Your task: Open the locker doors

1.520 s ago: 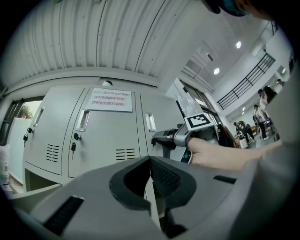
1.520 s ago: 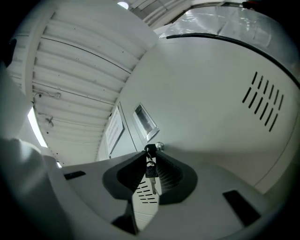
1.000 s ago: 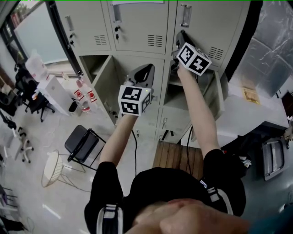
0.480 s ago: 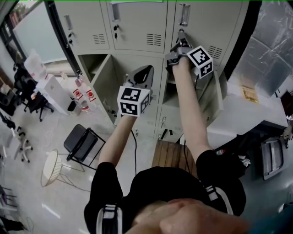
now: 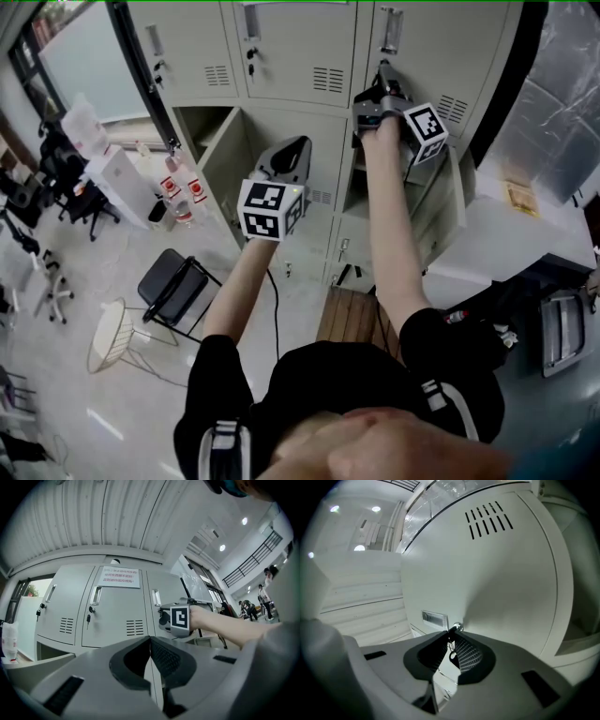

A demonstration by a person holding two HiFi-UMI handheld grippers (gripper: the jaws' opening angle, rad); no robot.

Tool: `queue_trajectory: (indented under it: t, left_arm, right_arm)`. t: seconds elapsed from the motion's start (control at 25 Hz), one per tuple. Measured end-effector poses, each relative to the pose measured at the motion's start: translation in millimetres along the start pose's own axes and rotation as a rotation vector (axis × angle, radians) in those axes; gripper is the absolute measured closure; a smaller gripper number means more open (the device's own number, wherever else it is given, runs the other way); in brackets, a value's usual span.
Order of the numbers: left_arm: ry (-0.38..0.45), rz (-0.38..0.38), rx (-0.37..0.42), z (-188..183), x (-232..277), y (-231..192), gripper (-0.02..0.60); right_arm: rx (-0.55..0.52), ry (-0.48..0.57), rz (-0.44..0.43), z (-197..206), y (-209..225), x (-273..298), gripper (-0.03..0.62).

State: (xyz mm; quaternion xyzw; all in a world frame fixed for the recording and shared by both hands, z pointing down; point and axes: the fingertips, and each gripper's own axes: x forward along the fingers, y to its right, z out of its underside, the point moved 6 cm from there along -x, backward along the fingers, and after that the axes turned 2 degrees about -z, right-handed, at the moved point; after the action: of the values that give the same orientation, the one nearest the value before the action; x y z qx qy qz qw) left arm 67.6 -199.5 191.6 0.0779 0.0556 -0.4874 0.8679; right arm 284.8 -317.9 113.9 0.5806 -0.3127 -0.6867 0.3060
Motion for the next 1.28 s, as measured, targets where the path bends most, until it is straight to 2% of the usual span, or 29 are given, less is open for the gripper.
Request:
queue_trajectory:
  t: [0.12, 0.24, 0.32, 0.52, 0.64, 0.72, 0.88, 1.0, 1.16, 1.28]
  left_arm:
    - [-0.001, 0.01, 0.005, 0.0, 2.6, 3.2, 0.571]
    - [0.003, 0.026, 0.006, -0.8, 6.5, 8.5, 0.571]
    - [0.001, 0.037, 0.005, 0.7, 9.5, 11.8, 0.571]
    - [0.005, 0.073, -0.008, 2.6, 14.4, 23.2, 0.571]
    - [0.013, 0.093, -0.01, 1.3, 18.3, 27.3, 0.571]
    - [0.012, 0.104, -0.011, 1.8, 20.3, 28.5, 0.571]
    - [0.011, 0.103, -0.018, 1.7, 19.2, 24.1, 0.571]
    - [-0.006, 0.103, -0.016, 0.3, 21.2, 17.8, 0.571]
    - [-0.057, 0.107, 0.003, 4.6, 21.3, 19.0, 0.571]
    - [-0.063, 0.095, 0.006, 4.6, 16.2, 15.7, 0.571]
  right_arm:
    - [-0.09, -0.033, -0.005, -1.3, -1.0, 0.6, 0.53]
    - [-0.237, -0.091, 0.009, -4.4, -4.4, 1.6, 0.507]
    - [-0.392, -0.131, 0.036, -7.6, -8.0, 0.5, 0.459]
    - [-0.893, -0.271, 0.078, -11.3, -31.0, 0.5, 0.39]
    - [-1.144, -0.351, 0.077, -8.7, -47.4, 10.7, 0.388]
    - [-1.247, -0.414, 0.058, -5.5, -54.0, 18.8, 0.388]
    - [-1.389, -0.565, 0.054, 2.2, -59.8, 32.3, 0.388]
    - [-1.44, -0.625, 0.056, 8.5, -60.0, 40.0, 0.388]
    - [-1.427, -0.619, 0.052, 7.9, -61.7, 45.3, 0.388]
    - [-1.453, -0.613, 0.067, 9.4, -63.0, 51.1, 0.388]
